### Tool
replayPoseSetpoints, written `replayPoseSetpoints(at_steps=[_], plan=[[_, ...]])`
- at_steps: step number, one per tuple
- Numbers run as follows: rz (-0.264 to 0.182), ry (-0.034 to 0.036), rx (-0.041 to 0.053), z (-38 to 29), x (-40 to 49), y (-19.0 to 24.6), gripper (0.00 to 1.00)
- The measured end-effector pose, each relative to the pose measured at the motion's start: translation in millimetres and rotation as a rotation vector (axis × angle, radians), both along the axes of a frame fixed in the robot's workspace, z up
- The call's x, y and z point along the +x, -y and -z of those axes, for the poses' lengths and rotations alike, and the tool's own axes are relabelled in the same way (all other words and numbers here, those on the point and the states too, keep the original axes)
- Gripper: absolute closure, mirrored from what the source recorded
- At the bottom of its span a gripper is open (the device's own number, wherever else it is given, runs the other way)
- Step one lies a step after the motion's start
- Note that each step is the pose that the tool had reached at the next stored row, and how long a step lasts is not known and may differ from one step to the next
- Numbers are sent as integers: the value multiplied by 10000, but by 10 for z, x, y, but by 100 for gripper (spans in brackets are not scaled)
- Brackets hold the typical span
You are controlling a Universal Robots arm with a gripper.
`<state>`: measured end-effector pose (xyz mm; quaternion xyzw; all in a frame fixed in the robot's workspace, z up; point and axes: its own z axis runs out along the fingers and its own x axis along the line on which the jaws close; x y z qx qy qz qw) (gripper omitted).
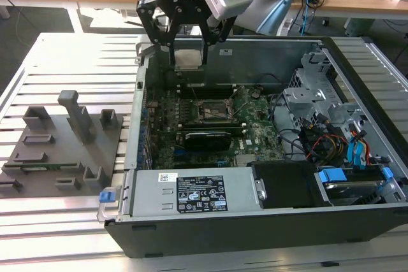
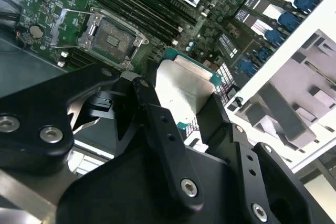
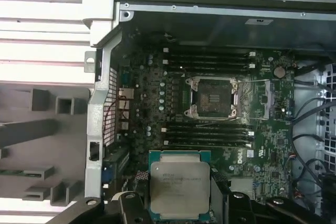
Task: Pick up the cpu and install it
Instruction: 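Pick up the cpu and move it towards the insertion slot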
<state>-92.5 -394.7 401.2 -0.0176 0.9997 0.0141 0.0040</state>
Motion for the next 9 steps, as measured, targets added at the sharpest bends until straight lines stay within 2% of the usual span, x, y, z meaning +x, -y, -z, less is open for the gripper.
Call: replayPoseSetpoints(at_steps=[9], plan=[[-3,1,-31,86,217,-36,45]])
